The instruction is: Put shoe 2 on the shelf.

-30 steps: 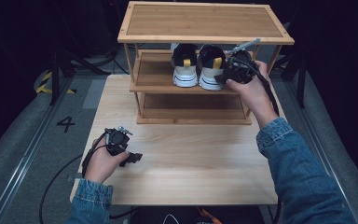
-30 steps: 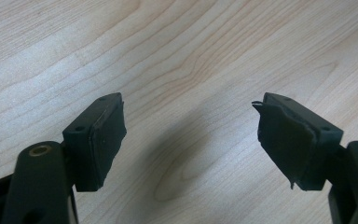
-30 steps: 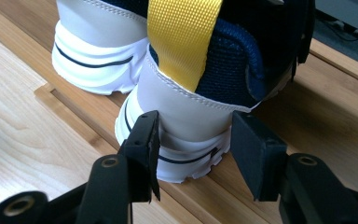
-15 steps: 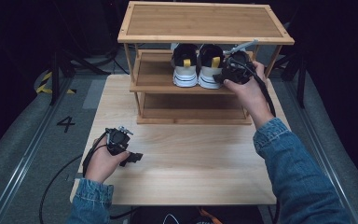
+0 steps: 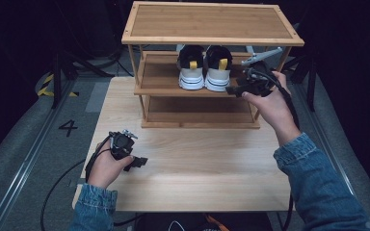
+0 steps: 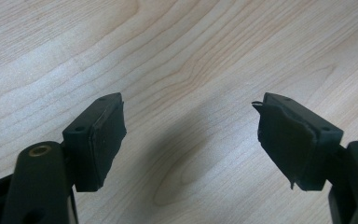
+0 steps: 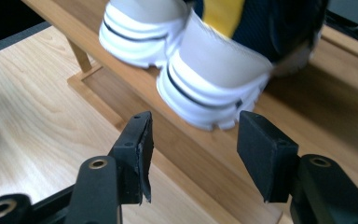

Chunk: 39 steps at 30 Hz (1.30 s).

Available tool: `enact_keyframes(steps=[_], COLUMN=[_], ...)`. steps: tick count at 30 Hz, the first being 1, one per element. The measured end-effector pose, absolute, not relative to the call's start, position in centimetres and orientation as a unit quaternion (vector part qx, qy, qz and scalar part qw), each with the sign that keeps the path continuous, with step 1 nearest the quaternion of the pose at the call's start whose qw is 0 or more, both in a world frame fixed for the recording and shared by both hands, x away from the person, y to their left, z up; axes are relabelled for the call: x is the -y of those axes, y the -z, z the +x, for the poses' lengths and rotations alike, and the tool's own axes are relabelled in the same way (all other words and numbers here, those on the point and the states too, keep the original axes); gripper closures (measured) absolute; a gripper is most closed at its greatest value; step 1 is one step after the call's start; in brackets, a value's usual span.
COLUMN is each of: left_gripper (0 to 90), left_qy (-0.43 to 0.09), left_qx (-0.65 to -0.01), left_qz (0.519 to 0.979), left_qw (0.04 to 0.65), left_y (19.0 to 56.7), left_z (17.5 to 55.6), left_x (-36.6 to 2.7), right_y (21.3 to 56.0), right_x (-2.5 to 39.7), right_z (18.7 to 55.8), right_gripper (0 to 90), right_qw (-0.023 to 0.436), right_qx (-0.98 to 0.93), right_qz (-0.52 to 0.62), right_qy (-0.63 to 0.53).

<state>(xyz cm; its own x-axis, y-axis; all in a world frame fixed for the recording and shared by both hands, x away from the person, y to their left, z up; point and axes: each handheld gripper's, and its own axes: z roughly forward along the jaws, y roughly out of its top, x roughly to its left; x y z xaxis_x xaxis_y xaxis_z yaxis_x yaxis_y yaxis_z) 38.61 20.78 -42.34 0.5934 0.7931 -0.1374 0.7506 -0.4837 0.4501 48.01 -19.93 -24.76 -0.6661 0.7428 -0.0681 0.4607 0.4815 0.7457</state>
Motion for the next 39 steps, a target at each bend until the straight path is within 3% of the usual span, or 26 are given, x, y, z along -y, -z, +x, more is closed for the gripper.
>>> enact_keyframes(steps=[7,21,29,39], left_gripper=[24.0,23.3,23.3,23.5], left_qy=[-0.045,-0.048,-0.052,-0.044], left_qx=[-0.448,-0.455,-0.468,-0.469], left_qz=[0.86,0.854,0.848,0.847], left_qw=[0.238,0.247,0.245,0.247], left_y=[42.3,42.1,42.2,42.6], left_z=[38.6,38.8,39.1,39.2], left_x=[-20.8,-21.4,-21.9,-22.0], right_y=[25.8,29.5,33.0,38.6], right_x=[23.3,29.2,32.0,33.9], right_z=[47.1,44.4,43.8,43.0], right_gripper=[46.5,46.2,40.9,44.5], right_qw=[0.166,0.164,0.146,0.118], right_qx=[-0.84,-0.831,-0.833,-0.841], right_qz=[0.357,0.383,0.388,0.4], right_qy=[-0.373,-0.369,-0.367,-0.344])
